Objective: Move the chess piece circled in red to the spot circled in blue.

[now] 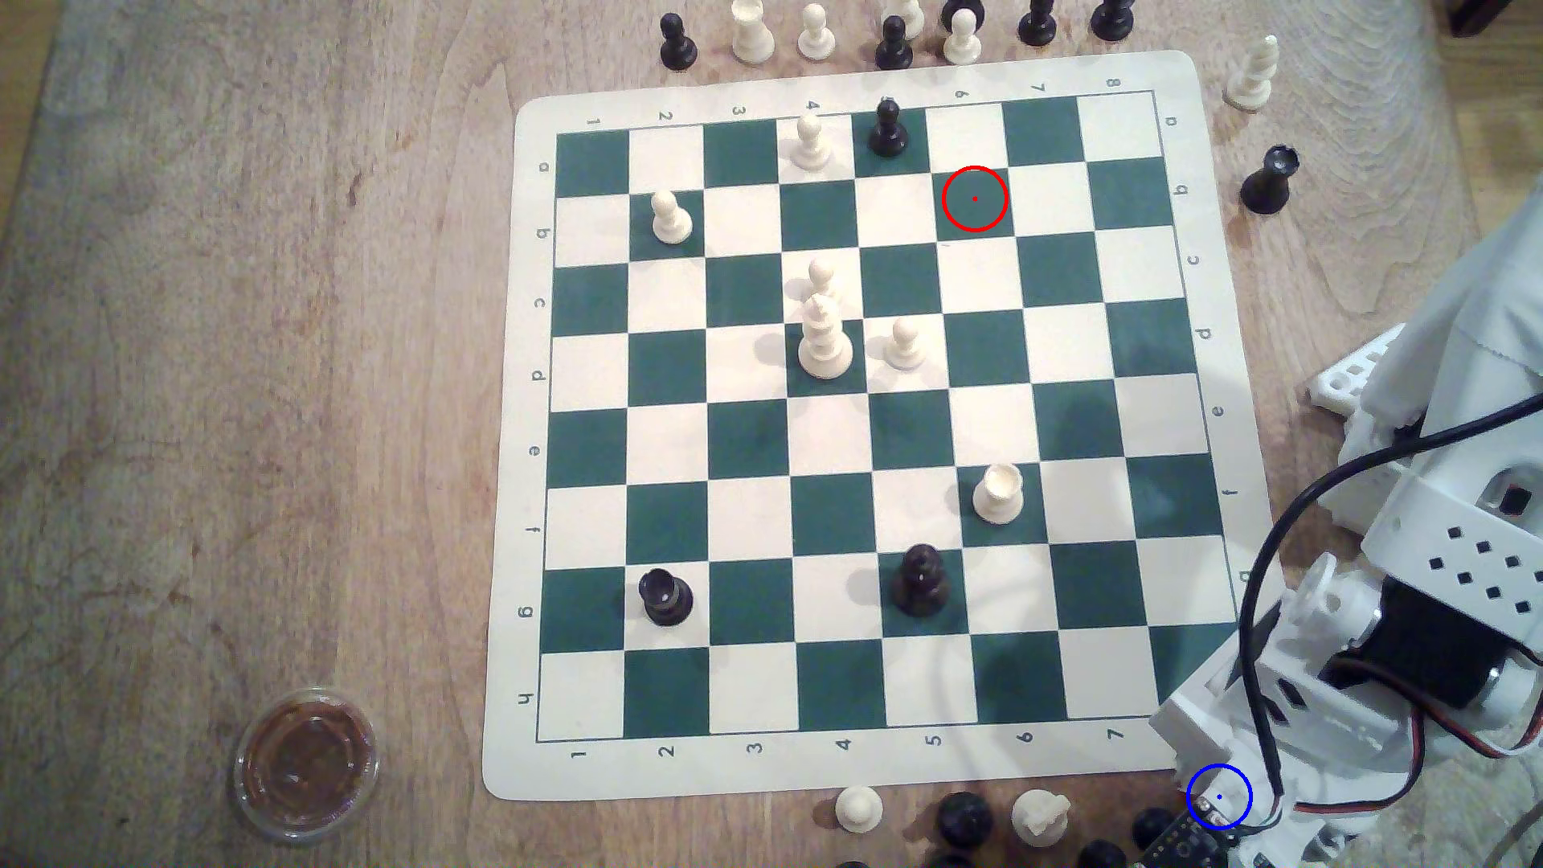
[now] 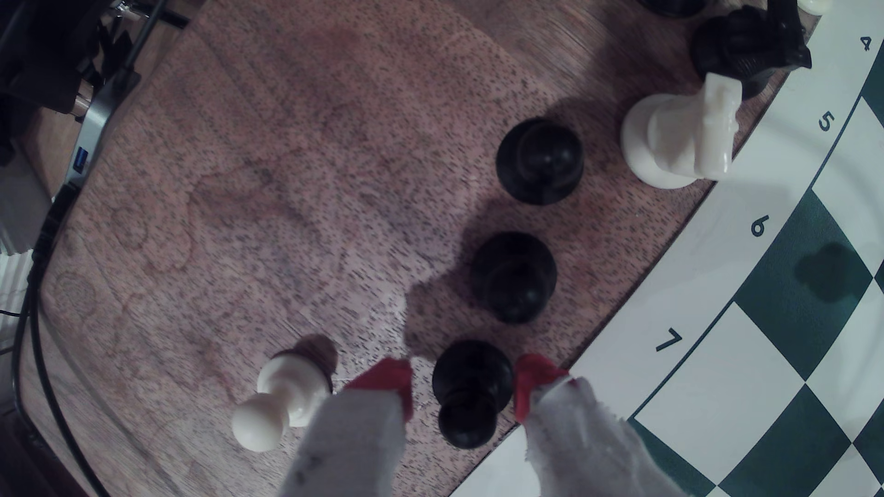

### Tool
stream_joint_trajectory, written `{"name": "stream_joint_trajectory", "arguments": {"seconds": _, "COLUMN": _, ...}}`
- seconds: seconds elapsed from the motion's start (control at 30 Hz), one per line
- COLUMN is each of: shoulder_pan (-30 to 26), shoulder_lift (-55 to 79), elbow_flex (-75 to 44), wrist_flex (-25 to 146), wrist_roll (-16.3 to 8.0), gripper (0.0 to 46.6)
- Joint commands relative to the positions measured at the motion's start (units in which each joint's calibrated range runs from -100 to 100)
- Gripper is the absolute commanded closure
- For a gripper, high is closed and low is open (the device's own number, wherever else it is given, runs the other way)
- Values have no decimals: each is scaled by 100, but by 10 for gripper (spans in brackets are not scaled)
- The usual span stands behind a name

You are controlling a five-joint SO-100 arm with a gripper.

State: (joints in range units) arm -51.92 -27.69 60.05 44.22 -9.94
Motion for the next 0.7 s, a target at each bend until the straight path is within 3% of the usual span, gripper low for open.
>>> {"name": "stream_joint_trajectory", "arguments": {"seconds": 0.0, "shoulder_pan": -76, "shoulder_lift": -202, "elbow_flex": -257, "wrist_flex": 58, "wrist_roll": -59, "gripper": 313}}
{"name": "stream_joint_trajectory", "arguments": {"seconds": 0.23, "shoulder_pan": -45, "shoulder_lift": -779, "elbow_flex": -140, "wrist_flex": 262, "wrist_roll": -103, "gripper": 242}}
{"name": "stream_joint_trajectory", "arguments": {"seconds": 0.67, "shoulder_pan": 135, "shoulder_lift": -2528, "elbow_flex": 241, "wrist_flex": 1663, "wrist_roll": -122, "gripper": 240}}
